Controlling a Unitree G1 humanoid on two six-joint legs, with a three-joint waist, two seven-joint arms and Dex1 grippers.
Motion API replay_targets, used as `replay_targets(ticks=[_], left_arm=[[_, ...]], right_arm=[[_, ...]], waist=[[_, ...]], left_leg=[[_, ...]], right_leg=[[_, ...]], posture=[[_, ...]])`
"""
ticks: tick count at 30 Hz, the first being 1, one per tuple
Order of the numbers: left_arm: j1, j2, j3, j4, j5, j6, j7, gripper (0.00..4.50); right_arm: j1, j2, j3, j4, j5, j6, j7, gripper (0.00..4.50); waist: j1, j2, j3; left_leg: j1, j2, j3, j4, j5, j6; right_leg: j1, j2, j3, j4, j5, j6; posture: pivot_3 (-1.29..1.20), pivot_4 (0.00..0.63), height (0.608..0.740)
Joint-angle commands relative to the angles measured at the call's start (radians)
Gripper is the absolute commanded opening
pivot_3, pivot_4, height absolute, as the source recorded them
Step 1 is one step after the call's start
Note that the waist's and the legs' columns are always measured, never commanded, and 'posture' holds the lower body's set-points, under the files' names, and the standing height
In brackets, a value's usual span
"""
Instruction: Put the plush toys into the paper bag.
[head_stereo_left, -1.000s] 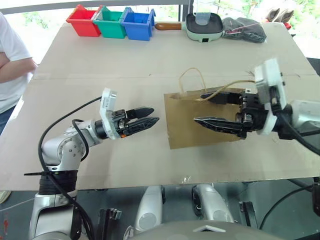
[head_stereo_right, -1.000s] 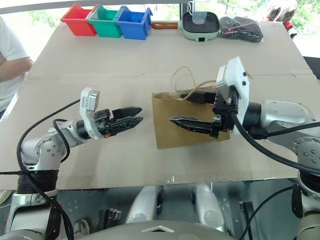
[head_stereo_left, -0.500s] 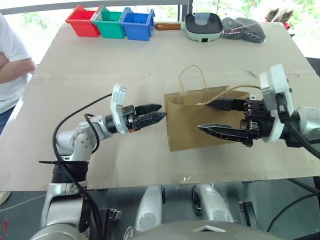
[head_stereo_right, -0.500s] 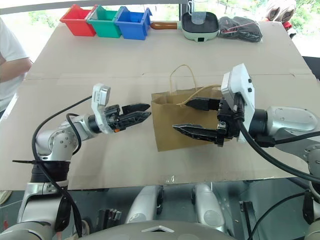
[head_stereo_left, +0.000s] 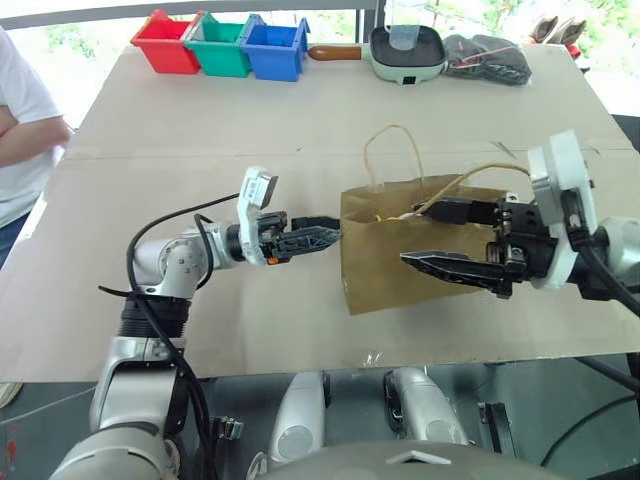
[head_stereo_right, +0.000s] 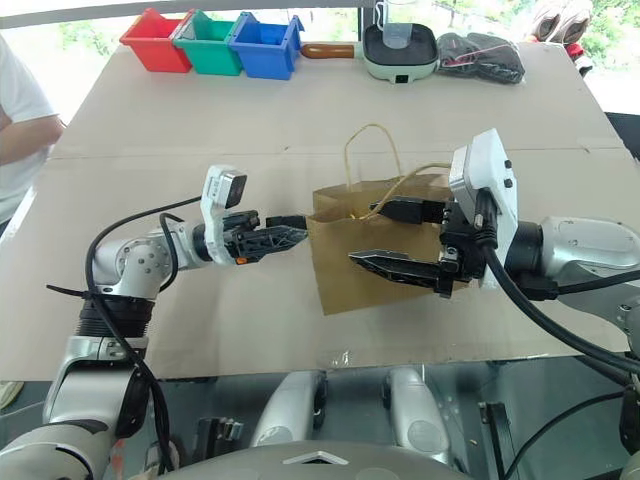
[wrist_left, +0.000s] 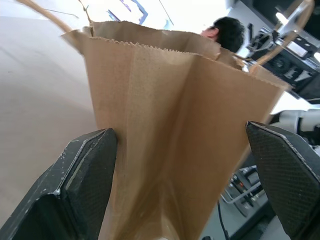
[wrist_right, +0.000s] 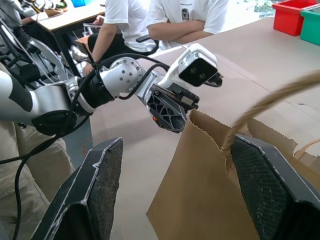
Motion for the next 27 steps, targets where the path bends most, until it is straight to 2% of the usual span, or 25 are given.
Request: replay_targets(ticks=[1,8,9,11,13,16,27], left_arm=[[-0.014,-0.002,-0.004,-0.013,0.005,-0.011,-0.036,4.44],[0.025,0.003,-0.018,-0.085,0.016,-0.034,-0.062,4.44],[0.028,0.001,-0.021,-0.087,0.021,-0.039,-0.062,4.50],[0.030,-0.012,-0.029,-0.094,0.028,-0.051,-0.061,4.50],[0.031,-0.020,-0.032,-0.102,0.028,-0.053,-0.064,4.50],[0.040,-0.021,-0.025,-0.124,0.012,-0.039,-0.061,4.50],[0.120,0.021,-0.053,-0.244,0.064,-0.128,-0.088,4.50]], right_arm=[[0.004,-0.014,-0.025,-0.016,0.008,-0.027,-0.004,3.21],[0.006,-0.007,0.046,-0.018,-0.178,-0.044,-0.013,3.21],[0.003,-0.008,0.066,-0.018,-0.218,-0.049,-0.008,2.82],[0.005,-0.011,0.116,-0.024,-0.302,-0.065,0.013,2.48],[0.008,-0.008,0.153,-0.026,-0.366,-0.074,0.028,1.31],[0.006,-0.008,0.202,-0.020,-0.456,-0.088,0.042,0.19],[-0.028,0.068,0.233,0.022,-0.620,-0.102,0.042,0.13]], waist=[[0.000,0.000,0.000],[0.000,0.000,0.000],[0.000,0.000,0.000],[0.000,0.000,0.000],[0.002,0.000,0.000],[0.002,0.000,0.000],[0.002,0.000,0.000]], left_leg=[[0.000,0.000,0.000,0.000,0.000,0.000],[0.000,0.000,0.000,0.000,0.000,0.000],[0.000,0.000,0.000,0.000,0.000,0.000],[0.000,0.000,0.000,0.000,0.000,0.000],[0.000,0.000,0.000,0.000,0.000,0.000],[0.000,0.000,0.000,0.000,0.000,0.000],[0.000,0.000,0.000,0.000,0.000,0.000]], right_leg=[[0.000,0.000,0.000,0.000,0.000,0.000],[0.000,0.000,0.000,0.000,0.000,0.000],[0.000,0.000,0.000,0.000,0.000,0.000],[0.000,0.000,0.000,0.000,0.000,0.000],[0.000,0.000,0.000,0.000,0.000,0.000],[0.000,0.000,0.000,0.000,0.000,0.000],[0.000,0.000,0.000,0.000,0.000,0.000]], posture=[[0.00,0.150,0.740],[0.00,0.150,0.740],[0.00,0.150,0.740],[0.00,0.150,0.740],[0.00,0.150,0.740],[0.00,0.150,0.740],[0.00,0.150,0.740]])
